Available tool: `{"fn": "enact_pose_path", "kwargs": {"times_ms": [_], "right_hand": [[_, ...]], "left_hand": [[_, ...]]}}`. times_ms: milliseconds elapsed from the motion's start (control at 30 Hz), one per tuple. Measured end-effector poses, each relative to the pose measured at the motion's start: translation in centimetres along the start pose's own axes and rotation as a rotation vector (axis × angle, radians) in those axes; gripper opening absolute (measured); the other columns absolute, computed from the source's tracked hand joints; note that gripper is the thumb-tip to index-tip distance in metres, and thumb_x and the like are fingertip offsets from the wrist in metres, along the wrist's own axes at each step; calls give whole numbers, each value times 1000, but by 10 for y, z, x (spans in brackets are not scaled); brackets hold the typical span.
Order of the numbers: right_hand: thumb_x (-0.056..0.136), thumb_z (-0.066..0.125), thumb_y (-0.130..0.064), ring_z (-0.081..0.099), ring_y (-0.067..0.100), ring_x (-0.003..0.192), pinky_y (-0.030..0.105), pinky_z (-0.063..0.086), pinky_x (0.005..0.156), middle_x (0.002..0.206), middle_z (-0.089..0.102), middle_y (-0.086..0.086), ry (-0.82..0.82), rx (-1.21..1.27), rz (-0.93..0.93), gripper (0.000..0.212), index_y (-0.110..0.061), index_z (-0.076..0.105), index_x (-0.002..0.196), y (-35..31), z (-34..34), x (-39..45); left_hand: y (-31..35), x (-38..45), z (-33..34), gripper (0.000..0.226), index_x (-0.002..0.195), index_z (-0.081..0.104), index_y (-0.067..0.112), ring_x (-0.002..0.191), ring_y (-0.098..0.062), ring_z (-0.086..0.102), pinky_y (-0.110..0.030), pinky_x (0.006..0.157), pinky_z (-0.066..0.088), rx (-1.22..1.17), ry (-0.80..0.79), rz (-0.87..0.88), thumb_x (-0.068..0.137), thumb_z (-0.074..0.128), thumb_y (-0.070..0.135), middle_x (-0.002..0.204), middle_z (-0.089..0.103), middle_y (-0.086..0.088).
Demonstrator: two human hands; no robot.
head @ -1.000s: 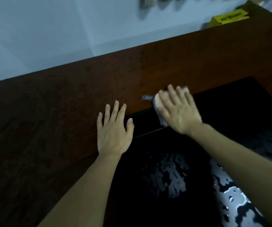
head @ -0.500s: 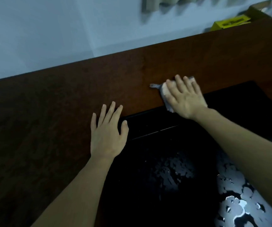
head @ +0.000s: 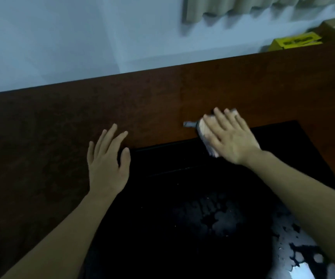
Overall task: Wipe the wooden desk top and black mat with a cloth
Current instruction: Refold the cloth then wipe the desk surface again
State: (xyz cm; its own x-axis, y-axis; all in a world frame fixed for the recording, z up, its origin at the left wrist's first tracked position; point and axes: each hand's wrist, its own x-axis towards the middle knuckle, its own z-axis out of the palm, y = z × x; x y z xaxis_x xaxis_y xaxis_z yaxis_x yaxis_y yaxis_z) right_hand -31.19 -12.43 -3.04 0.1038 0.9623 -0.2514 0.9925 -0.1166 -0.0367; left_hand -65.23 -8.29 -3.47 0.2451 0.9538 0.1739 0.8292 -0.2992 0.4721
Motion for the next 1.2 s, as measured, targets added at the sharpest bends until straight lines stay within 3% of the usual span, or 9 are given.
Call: {"fn": "enact_pose_path", "kwargs": {"times_ms": [133, 233, 333, 667, 767, 900, 1033, 1133, 1200], "right_hand": [[105, 4, -55, -14, 30, 155, 49, -8, 124, 169, -15, 5, -18, 82, 102, 61, -34, -10, 161, -9, -3, 21], [102, 5, -53, -1, 34, 156, 51, -1, 125, 170, 1, 10, 85, 18, -99, 65, -29, 3, 163, -18, 12, -27], [103, 6, -60, -16, 25, 155, 45, -9, 124, 168, -15, 0, 2, 41, -246, 63, -37, -8, 161, 9, 15, -69], [103, 3, -58, -17, 28, 155, 48, -10, 124, 169, -16, 3, -28, 82, 191, 62, -37, -12, 160, 128, -11, 29], [105, 3, -54, -18, 31, 154, 50, -9, 124, 168, -18, 7, -7, 45, 63, 62, -32, -17, 159, 97, -3, 12], [107, 13, -55, -1, 34, 156, 51, 2, 124, 170, 5, 9, 37, 56, -266, 62, -30, 7, 163, 72, 14, -48], [107, 17, -59, -11, 26, 156, 45, -6, 124, 169, -9, -1, -51, 22, -485, 61, -39, -2, 161, 117, 17, -52], [103, 16, -54, 7, 34, 156, 49, 6, 125, 170, 8, 8, 65, -47, -261, 63, -33, 2, 161, 159, 4, 2], [102, 4, -57, -5, 30, 156, 47, -2, 126, 171, -4, 5, 37, -2, -28, 62, -38, -10, 159, 177, -8, 44]], "left_hand": [[53, 18, 29, 46, 148, 46, 29, 153, -11, 14, -40, 125, 3, -54, -25, 40, 104, 33, 37, 163, 29, 10], [94, 34, 55, 44, 150, 43, 28, 153, -12, 12, -43, 126, 4, -80, -94, 38, 107, 37, 30, 163, 28, 9], [126, 42, 76, 47, 155, 36, 28, 154, -11, 6, -43, 126, 1, -92, -162, 17, 108, 33, 33, 166, 21, 9], [172, 53, 112, 54, 159, 17, 37, 153, -8, -10, -43, 125, -6, 131, -315, 3, 105, 14, 47, 167, 2, 17], [175, 54, 109, 53, 158, 19, 39, 153, -7, -9, -43, 126, -5, 137, -344, -15, 106, 17, 46, 166, 2, 19], [175, 52, 108, 53, 158, 22, 38, 154, -7, -6, -44, 126, -1, 148, -311, -13, 105, 17, 45, 166, 6, 18], [176, 51, 110, 53, 157, 24, 37, 154, -8, -3, -46, 126, 1, 140, -301, -8, 105, 16, 44, 166, 8, 17], [176, 53, 110, 54, 157, 24, 38, 154, -6, -4, -44, 126, -1, 133, -299, -11, 104, 13, 45, 165, 7, 19], [176, 52, 111, 56, 157, 23, 39, 154, -5, -5, -43, 126, -3, 122, -294, -13, 102, 11, 48, 165, 8, 20]]}}
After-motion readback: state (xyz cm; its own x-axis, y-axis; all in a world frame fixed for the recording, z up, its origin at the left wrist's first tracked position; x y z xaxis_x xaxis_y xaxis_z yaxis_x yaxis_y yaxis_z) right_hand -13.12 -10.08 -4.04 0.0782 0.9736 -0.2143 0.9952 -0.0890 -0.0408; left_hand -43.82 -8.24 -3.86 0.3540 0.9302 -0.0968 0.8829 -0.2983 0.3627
